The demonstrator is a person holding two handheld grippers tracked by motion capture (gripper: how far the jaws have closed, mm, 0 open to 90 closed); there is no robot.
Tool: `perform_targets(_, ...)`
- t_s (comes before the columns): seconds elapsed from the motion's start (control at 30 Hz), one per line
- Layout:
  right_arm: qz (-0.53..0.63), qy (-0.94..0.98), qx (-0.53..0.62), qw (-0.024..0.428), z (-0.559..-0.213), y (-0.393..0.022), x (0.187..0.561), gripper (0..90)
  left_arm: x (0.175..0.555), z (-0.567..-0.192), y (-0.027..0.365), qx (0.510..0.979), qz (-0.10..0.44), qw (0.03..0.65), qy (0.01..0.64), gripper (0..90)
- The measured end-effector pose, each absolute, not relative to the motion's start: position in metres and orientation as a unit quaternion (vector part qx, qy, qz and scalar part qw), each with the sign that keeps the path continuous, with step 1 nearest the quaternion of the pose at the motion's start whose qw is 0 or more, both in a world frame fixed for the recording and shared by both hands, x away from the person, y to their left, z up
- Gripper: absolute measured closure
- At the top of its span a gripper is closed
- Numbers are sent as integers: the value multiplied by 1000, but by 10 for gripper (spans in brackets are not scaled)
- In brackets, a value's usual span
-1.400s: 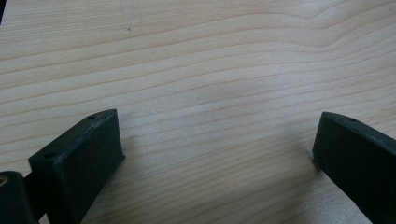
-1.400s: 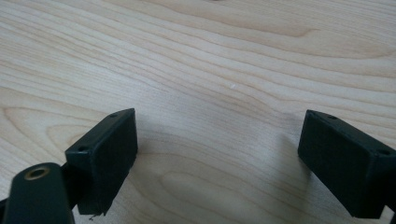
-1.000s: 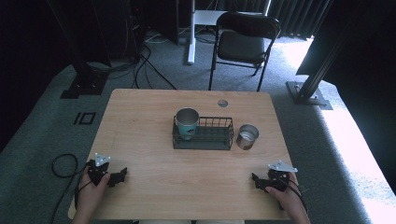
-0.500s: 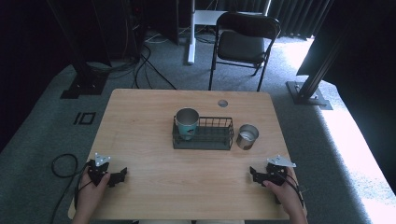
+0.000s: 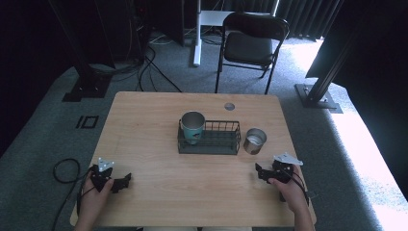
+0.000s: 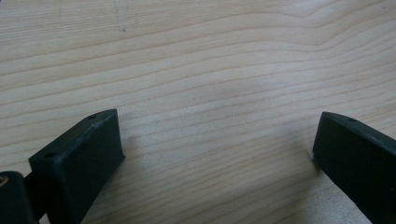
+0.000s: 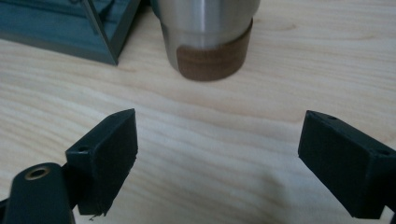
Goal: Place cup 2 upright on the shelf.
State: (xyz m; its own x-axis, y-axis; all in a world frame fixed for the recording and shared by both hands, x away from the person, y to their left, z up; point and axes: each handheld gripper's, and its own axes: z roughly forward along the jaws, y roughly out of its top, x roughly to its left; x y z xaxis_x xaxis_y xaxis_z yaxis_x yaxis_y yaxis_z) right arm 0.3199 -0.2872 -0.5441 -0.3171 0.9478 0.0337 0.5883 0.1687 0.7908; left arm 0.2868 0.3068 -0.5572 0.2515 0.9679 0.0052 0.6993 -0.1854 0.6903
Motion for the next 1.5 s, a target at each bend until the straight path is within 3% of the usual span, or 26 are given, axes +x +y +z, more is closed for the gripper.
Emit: perform_targets(1.5,411,686,526,290,-515,-258,378,115,287,-557,307,735,229,293,567,23)
